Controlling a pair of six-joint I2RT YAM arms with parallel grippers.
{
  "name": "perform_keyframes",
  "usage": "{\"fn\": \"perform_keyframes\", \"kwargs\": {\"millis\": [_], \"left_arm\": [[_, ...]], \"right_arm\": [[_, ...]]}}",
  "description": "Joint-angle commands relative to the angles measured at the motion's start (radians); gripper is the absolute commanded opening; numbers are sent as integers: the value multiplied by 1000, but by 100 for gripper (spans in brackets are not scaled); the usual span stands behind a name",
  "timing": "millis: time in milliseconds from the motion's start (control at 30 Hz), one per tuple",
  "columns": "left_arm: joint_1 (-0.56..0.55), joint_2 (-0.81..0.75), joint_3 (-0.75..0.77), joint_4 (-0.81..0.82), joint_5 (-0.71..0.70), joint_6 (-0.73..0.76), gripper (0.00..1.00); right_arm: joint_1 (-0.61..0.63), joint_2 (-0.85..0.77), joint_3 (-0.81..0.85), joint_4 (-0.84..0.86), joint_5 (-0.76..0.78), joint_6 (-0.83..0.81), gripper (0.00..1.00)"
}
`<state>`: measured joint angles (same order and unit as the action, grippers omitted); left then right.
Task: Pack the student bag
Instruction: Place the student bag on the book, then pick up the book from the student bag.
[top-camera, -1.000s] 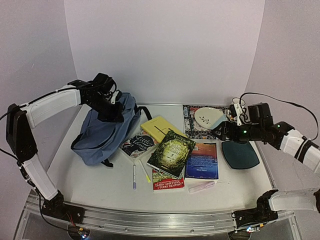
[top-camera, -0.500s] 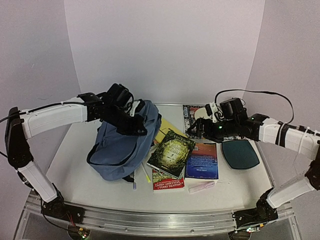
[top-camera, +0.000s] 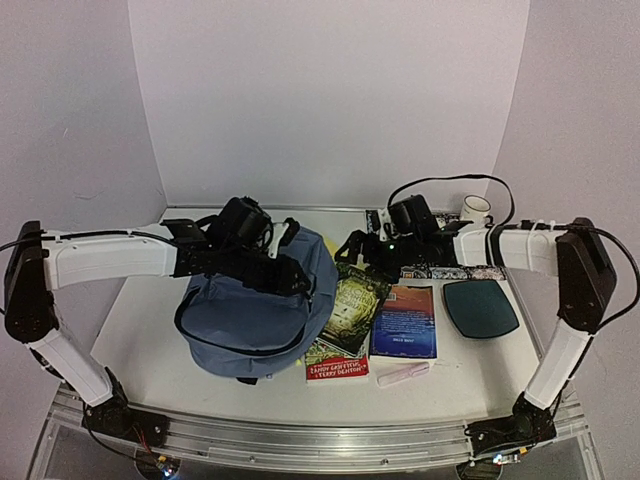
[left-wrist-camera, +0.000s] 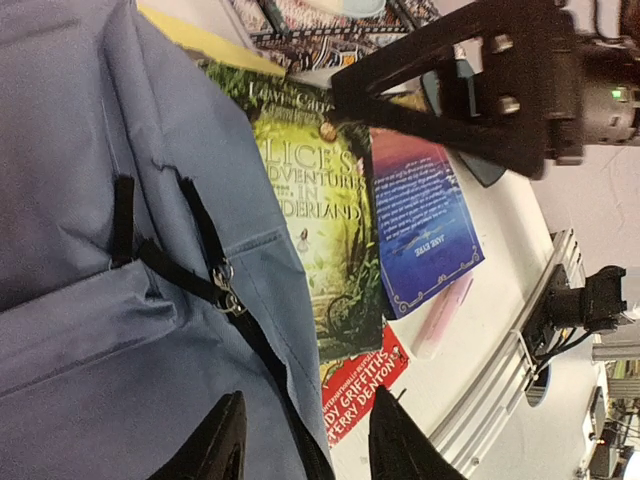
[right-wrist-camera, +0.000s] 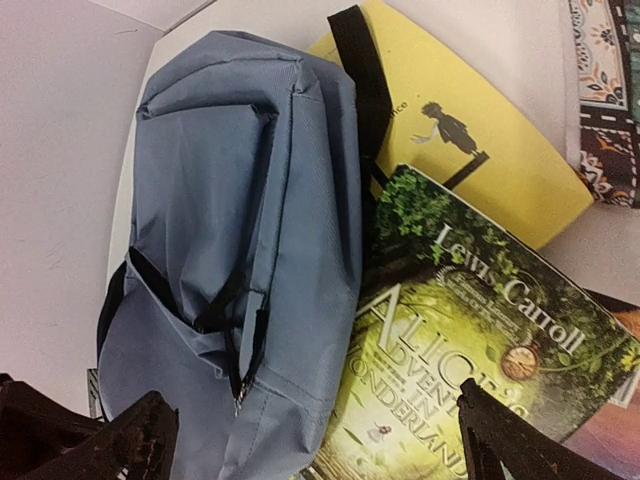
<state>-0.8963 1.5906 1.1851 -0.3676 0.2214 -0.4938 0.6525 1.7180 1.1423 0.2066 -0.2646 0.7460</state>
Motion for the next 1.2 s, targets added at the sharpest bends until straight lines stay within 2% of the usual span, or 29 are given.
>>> {"fn": "perform_keyframes", "kwargs": {"millis": [0,133,300,500,633,767,800,833,900,1000,1067,1167], "left_arm": [[28,-95,3,88,-94,-8,47],[115,-60,3,87,-49,-18,53],[176,1,11,87,-28,-19,53],[178,70,10,91,-5,-14,53],[178,99,22,92,-7,-3,54],[179,133,52,92,10,8,55],[178,143,67,92,11,16,56],[178,145,72,88,11,22,56],[178,147,87,82,8,36,58],[178,160,124,47,-7,73,59],[178,172,150,15,-19,100,59],[172,183,189,-40,-48,147,59]], "right_arm": [[3,78,81,63,-47,40,98],[4,151,113,96,-46,56,98],[4,261,167,126,-88,75,98],[11,353,210,174,-153,102,93],[17,405,235,186,-189,112,85],[24,435,245,199,-220,118,70],[24,430,242,209,-231,122,55],[24,422,242,216,-233,123,45],[24,405,242,224,-240,123,33],[25,358,245,232,-252,121,5],[28,329,244,232,-254,116,0],[35,298,244,232,-252,110,0]]}}
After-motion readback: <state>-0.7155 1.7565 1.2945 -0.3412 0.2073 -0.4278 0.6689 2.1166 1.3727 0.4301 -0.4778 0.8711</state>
